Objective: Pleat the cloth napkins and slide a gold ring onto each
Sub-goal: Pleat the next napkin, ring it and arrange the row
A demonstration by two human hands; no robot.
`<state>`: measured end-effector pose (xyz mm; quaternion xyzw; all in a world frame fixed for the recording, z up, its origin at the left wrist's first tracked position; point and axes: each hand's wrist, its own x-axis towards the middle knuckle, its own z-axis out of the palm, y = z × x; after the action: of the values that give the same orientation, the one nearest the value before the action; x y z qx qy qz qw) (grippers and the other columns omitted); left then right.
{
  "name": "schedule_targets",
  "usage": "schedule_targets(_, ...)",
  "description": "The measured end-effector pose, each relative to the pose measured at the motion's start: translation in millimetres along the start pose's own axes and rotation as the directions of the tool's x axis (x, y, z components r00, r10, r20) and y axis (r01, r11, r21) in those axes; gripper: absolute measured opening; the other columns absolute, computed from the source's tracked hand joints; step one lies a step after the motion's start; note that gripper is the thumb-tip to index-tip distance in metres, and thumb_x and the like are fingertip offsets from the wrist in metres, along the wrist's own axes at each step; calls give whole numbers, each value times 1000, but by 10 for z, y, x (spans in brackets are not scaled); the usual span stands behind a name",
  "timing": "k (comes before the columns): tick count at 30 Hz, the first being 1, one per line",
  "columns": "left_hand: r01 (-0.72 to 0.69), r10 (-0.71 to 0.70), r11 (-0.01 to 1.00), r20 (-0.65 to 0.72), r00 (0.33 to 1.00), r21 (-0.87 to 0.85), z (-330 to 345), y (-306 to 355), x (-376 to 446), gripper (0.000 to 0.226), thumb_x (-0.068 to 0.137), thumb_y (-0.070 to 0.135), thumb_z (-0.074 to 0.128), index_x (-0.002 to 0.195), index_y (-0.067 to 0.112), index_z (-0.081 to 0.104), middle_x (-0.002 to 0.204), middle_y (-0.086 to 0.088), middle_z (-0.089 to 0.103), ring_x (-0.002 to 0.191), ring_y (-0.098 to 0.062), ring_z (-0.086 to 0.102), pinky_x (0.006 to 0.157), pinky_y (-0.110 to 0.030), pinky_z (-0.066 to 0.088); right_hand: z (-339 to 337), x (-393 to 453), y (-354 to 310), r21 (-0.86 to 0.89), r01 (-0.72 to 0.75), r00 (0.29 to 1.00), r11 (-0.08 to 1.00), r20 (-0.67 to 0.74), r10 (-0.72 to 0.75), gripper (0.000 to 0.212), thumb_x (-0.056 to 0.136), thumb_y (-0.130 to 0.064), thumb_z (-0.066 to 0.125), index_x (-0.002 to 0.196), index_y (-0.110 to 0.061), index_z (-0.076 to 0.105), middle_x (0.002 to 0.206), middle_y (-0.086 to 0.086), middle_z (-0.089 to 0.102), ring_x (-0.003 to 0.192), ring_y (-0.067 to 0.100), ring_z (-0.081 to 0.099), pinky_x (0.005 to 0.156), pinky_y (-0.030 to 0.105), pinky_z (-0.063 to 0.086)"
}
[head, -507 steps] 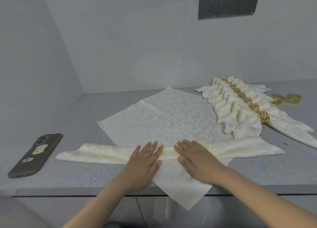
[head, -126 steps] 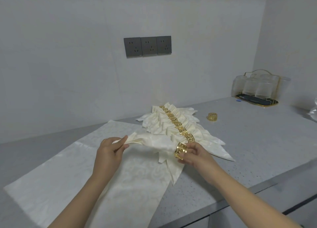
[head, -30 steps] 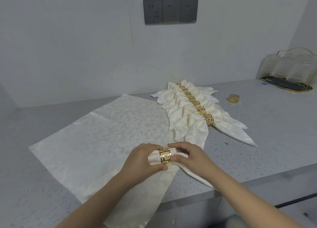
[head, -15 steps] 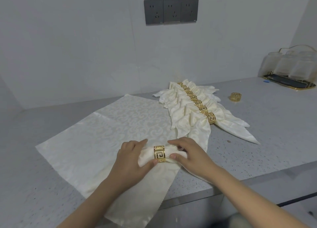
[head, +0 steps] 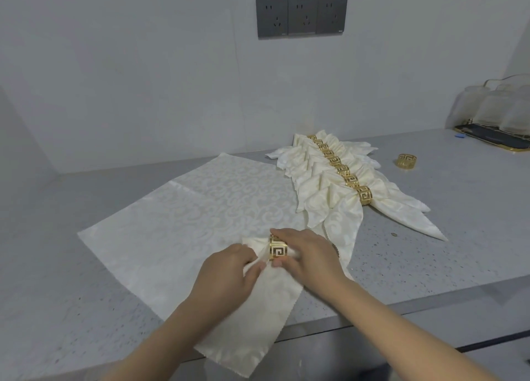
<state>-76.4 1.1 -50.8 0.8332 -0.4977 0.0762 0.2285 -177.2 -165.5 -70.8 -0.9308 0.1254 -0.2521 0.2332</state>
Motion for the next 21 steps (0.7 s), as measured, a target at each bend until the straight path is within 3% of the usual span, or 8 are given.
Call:
schedule_targets(3,-135,135,984,8,991,114,17,19,-16,25,81,38,51,70,18,62,71,7,50,58,-16,51,47,-17,18,19,2,9,13,1,1000,1000,-2,-1,53,80,-39,71,130,-40,53,123,-14,61,110,9,51,86,17,32)
schedule_targets(5,-140,136,986,50,989,86,35,3,-31,33,84,42,47,79,16,66,85,4,54,67,-17,56,53,-24,30,15,-2,16,-3,-2,1000,1000,20,2,53,81,-40,69,131,-43,50,116,-11,60,107,10,51,84,19,35)
schedule_targets(8,-38,41,997,47,998,-61,29,-20,-35,51,84,60,35,80,18,64,96,11,47,71,-9,53,62,-24,42,-29,-2,2,63,-11,995,998,95,5,59,86,-41,65,140,-39,40,123,-10,50,115,7,43,97,22,35)
schedule_targets(11,156,-168,944,-17,986,-290,3,36,-8,38,91,51,50,69,20,53,90,11,45,75,-4,52,67,-13,38,-120,-46,-50,241,-181,981,954,114,157,56,95,-41,49,146,-24,33,130,-13,37,124,4,33,103,19,26)
schedule_targets(12,217,-237,920,-24,971,-327,1,64,14,35,92,45,50,70,19,52,87,8,47,76,-5,51,68,-12,37,-140,-65,-48,294,-256,967,921,80,243,49,98,-40,43,142,-19,40,128,-10,42,123,6,38,101,21,30)
schedule_targets(14,349,-368,853,28,929,-389,-22,68,83,29,93,42,50,82,16,53,85,7,51,82,-10,53,72,-18,39,-170,-79,-42,300,-341,936,891,23,350,42,99,-39,37,112,-7,60,106,2,59,102,16,55,81,22,39)
schedule_targets(17,548,-491,766,244,836,-336,-83,28,195,30,92,46,53,102,18,54,92,7,54,91,-13,55,76,-24,39,-238,-49,-43,283,-465,885,839,130,446,42,97,-37,46,71,-5,51,66,5,49,63,17,47,57,25,32)
schedule_targets(21,555,-481,692,278,832,-462,-121,42,258,27,85,36,68,76,18,50,70,7,49,58,-8,47,54,-17,34,-385,19,-35,463,-565,822,683,245,514,33,91,-33,61,68,-13,48,62,-1,45,59,12,42,56,19,32)
